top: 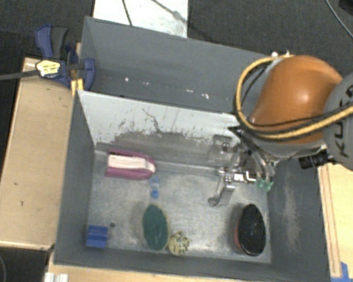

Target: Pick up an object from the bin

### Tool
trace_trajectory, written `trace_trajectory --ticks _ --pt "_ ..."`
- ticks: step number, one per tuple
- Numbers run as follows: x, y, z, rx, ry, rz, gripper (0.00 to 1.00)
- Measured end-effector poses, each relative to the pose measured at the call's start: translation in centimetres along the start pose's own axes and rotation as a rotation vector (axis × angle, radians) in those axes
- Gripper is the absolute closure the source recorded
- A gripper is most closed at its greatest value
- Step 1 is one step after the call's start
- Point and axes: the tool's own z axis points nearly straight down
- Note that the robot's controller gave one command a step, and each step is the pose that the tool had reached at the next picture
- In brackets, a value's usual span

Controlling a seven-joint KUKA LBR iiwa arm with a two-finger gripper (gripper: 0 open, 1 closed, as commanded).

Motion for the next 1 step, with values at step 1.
trace_trajectory --ticks 1 --pt "1.31 -6.61 7.29 0.003 0.000 -0.106 0.00"
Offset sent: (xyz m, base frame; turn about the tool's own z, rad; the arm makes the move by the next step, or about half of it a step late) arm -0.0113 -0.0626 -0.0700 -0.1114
